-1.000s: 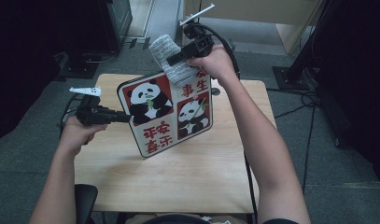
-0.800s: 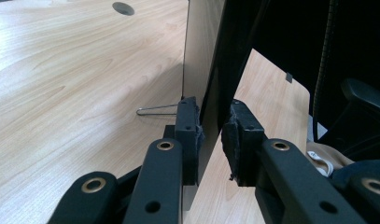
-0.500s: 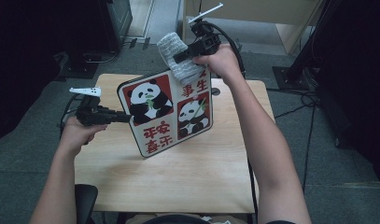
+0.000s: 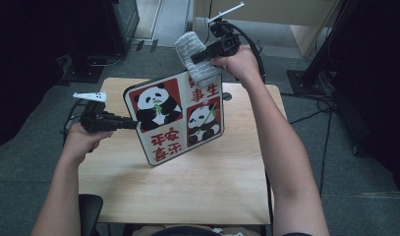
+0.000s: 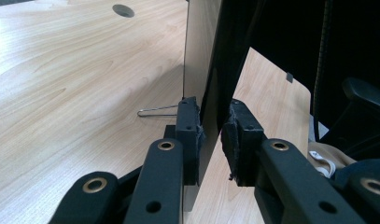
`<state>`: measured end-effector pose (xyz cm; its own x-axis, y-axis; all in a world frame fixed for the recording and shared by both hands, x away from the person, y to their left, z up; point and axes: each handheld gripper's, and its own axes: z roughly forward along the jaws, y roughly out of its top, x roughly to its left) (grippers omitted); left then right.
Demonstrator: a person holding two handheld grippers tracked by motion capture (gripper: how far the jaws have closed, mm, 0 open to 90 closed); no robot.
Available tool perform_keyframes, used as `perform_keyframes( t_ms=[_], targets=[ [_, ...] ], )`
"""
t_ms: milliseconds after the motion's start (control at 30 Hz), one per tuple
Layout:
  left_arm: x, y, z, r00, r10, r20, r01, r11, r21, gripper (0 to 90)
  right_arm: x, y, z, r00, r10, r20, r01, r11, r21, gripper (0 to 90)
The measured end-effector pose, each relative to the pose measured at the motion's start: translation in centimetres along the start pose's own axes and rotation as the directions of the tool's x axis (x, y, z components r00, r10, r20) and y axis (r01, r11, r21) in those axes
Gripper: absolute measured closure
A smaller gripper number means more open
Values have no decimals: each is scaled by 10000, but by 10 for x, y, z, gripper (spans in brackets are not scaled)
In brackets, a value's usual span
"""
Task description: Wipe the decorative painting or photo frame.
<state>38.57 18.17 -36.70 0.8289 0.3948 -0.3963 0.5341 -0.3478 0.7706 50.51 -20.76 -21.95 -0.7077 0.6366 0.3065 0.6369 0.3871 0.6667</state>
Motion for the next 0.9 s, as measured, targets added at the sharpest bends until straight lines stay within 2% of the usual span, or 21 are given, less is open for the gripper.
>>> perform_keyframes(
  t_ms=[167,367,600,833,900],
  targets=[
    [0,0,0,10000,-26,7,26,10000,-15,770,-4,-1,-4,9998,65,211,-65,10000,-15,641],
    [1,0,0,9999,-142,53,142,9999,-15,766,-13,0,-10,9986,370,381,-370,9993,18,651],
    [1,-1,0,9999,-98,61,98,10000,10,767,-19,-1,-16,9967,428,692,-433,9990,69,650],
    [1,-1,0,9999,-105,29,104,9999,11,767,-28,-6,-24,9932,663,954,-659,9978,-70,647],
    [1,-1,0,9999,-119,21,119,9999,-7,767,-30,-8,-25,9927,792,908,-783,9968,-139,647]
  ],
)
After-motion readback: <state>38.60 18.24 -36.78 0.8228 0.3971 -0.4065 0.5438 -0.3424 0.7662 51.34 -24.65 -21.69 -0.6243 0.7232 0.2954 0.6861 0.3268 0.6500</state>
